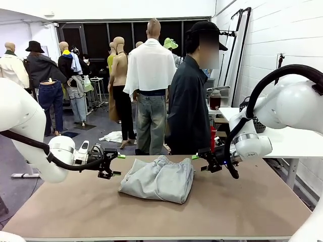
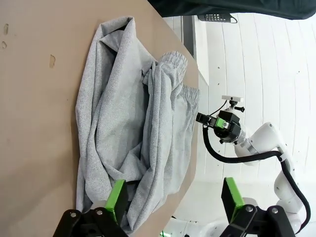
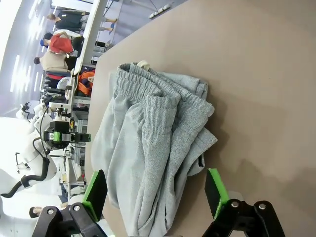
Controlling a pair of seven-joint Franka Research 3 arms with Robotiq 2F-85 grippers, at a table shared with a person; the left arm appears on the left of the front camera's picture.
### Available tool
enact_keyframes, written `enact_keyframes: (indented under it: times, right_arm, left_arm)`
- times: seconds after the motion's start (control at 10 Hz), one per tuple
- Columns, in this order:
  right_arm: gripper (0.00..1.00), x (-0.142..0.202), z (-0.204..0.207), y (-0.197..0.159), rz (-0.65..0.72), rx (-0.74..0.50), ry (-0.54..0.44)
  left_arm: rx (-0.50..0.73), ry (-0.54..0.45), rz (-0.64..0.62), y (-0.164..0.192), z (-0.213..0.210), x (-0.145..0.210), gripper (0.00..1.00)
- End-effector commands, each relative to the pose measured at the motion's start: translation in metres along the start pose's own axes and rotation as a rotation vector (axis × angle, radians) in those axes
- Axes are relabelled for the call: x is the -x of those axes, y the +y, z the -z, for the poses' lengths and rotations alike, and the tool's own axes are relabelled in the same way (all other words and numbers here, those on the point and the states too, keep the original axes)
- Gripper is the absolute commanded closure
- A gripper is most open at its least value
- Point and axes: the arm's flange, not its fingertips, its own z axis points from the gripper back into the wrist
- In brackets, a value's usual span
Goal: Fold the training pants.
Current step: Fold the Training pants in half.
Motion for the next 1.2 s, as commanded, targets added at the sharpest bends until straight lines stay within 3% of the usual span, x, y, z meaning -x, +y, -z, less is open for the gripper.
enact_keyframes:
  times: [0.0, 1.1]
  right_arm:
    - [0.00, -0.0007, 0.0007, -0.0009, 0.003, 0.001, -0.004]
    - [0.00, -0.0007, 0.0007, -0.0009, 0.003, 0.001, -0.004]
  left_arm:
    - [0.001, -0.003, -0.004, 0.0013, -0.0015, -0.0001, 0.00]
    - [0.001, -0.003, -0.004, 0.0013, -0.0015, -0.0001, 0.00]
